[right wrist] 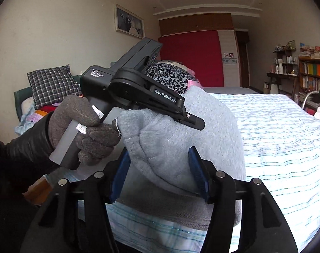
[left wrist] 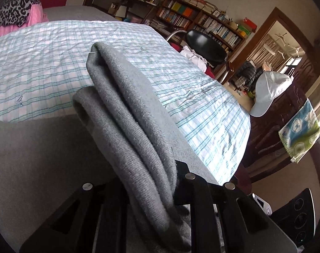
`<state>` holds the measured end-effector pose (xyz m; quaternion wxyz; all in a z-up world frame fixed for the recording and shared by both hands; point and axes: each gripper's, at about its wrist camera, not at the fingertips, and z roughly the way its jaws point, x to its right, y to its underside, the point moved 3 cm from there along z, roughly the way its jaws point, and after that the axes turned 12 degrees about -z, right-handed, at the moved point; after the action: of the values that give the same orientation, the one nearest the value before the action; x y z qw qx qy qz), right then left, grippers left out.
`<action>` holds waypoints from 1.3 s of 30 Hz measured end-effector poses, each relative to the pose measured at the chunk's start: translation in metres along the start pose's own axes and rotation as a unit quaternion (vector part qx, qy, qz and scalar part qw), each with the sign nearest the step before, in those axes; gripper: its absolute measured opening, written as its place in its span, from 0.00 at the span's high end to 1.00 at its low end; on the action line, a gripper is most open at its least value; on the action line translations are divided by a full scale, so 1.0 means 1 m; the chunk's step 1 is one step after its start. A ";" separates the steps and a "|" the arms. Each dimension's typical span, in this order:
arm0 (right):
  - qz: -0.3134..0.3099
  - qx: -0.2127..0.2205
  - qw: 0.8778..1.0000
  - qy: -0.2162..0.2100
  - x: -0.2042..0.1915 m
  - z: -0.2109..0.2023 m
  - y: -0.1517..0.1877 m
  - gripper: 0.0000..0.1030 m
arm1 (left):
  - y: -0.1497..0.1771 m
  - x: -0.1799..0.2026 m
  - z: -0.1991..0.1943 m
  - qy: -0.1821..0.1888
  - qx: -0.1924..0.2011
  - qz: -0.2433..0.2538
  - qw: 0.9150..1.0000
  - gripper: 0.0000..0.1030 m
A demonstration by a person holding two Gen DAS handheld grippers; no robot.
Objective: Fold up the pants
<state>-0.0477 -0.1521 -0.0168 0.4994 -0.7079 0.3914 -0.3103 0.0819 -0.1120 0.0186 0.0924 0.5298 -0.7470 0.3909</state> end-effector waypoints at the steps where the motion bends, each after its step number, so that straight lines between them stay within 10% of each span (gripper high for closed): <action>1: 0.011 0.003 1.000 -0.015 0.003 -0.003 -0.001 0.40 | 0.001 -0.006 -0.007 -0.005 0.007 -0.003 1.000 0.85; 13: 0.068 -0.024 0.995 -0.073 0.015 0.023 -0.004 0.40 | 0.036 -0.084 -0.034 -0.058 0.012 -0.033 0.998 0.84; 20: 0.054 -0.101 0.990 -0.077 0.005 0.066 0.026 0.40 | 0.043 -0.108 -0.041 -0.123 0.061 -0.013 0.990 0.42; 39: 0.018 -0.079 0.992 -0.100 -0.021 0.085 -0.009 0.40 | 0.072 -0.112 -0.108 -0.191 0.148 -0.026 0.970 0.27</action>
<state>0.0150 -0.0923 -0.0354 0.4835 -0.7657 0.3756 -0.1973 0.0374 0.0516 -0.0051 -0.1213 0.6216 -0.6708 0.3859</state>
